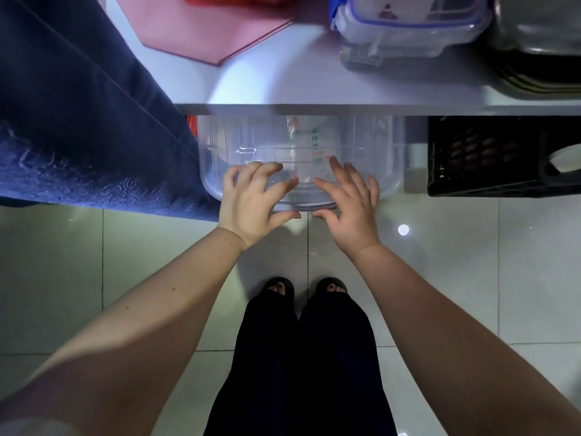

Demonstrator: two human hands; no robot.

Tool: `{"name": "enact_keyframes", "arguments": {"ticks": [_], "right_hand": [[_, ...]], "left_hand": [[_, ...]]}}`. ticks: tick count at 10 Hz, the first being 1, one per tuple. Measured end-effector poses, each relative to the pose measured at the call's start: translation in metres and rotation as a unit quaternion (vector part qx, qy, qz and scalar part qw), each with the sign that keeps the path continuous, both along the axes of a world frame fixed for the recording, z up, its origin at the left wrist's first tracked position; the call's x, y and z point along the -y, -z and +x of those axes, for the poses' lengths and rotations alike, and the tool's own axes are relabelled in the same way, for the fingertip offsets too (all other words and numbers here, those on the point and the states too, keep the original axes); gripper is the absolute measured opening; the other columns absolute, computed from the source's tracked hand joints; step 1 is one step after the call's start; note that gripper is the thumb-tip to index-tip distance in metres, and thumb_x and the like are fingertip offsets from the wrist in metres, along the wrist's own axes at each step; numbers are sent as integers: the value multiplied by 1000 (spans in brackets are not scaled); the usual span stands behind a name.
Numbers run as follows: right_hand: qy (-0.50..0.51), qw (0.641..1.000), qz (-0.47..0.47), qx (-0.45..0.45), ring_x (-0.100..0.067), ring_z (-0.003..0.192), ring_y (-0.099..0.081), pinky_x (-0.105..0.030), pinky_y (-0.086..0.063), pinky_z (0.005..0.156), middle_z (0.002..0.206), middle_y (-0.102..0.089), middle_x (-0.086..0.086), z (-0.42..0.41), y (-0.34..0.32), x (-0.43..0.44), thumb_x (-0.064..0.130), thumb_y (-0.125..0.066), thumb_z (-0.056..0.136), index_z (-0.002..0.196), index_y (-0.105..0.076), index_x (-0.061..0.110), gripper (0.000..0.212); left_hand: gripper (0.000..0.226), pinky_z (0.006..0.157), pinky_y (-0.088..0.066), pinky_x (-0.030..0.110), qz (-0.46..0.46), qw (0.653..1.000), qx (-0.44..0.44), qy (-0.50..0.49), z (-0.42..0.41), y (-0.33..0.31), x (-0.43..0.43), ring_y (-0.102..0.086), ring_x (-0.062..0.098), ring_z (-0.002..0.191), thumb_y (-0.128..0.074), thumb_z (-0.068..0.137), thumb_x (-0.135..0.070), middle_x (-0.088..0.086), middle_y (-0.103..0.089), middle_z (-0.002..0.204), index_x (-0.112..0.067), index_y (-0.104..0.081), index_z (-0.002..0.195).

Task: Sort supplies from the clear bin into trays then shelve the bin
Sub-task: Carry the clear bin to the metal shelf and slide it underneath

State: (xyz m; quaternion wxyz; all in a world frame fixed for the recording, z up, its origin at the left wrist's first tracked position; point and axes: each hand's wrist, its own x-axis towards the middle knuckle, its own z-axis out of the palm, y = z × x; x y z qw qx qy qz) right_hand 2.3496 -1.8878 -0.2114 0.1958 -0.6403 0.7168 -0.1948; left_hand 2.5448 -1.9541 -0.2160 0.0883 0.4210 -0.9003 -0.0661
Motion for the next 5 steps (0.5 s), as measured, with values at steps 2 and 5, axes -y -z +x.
{"name": "enact_keyframes", "arguments": {"ticks": [2, 5], "right_hand": [[29, 999, 0, 16, -27, 137, -35, -43, -4, 114, 147, -44, -1, 4, -4, 5, 24, -74, 78, 113, -68, 24, 35], [142, 989, 1, 34, -33, 120, -48, -44, -39, 103, 134, -53, -13, -33, -145, -48, 3, -63, 82, 132, -52, 7, 52]], "left_hand": [[37, 91, -37, 51, 31, 999, -13, -27, -6, -7, -4, -53, 35, 112, -67, 82, -48, 10, -62, 123, -24, -70, 109], [38, 83, -41, 46, 110, 993, -24, 34, -81, -146, -34, -57, 38, 97, -67, 74, -15, 11, -64, 111, -12, -67, 111]]}}
